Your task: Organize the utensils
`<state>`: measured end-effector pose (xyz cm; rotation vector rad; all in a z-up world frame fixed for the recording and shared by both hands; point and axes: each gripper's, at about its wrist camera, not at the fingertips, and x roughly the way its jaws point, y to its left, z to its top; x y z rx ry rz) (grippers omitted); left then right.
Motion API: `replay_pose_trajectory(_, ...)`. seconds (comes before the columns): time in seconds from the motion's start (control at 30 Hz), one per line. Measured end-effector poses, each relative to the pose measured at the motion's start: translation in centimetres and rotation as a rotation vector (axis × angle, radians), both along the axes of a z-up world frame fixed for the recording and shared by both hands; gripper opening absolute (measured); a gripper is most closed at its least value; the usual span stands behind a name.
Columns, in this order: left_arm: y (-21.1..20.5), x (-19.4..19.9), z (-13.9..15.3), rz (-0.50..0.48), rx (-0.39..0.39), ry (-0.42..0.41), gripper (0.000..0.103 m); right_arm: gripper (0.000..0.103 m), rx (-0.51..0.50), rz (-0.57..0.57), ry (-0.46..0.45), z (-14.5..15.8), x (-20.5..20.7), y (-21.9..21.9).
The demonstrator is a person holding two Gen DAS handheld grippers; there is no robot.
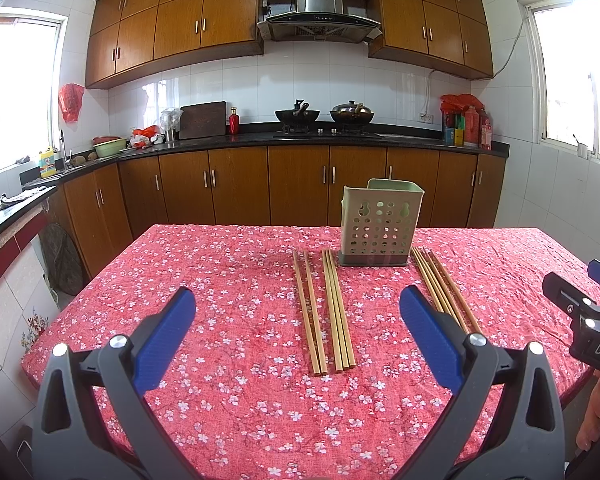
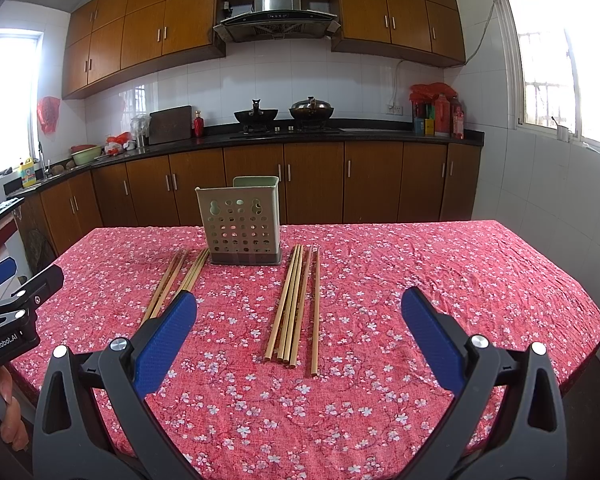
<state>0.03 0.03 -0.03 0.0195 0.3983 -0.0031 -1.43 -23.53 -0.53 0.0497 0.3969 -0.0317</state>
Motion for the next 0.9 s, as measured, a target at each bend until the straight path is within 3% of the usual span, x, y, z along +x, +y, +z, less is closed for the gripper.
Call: replay_pose_trajectory(0.9, -0.09, 0.25, -0.02, 0.001, 0.002, 0.001, 0.099, 0.101, 0.001, -0.001, 0.001, -0.24, 0.17, -0.06)
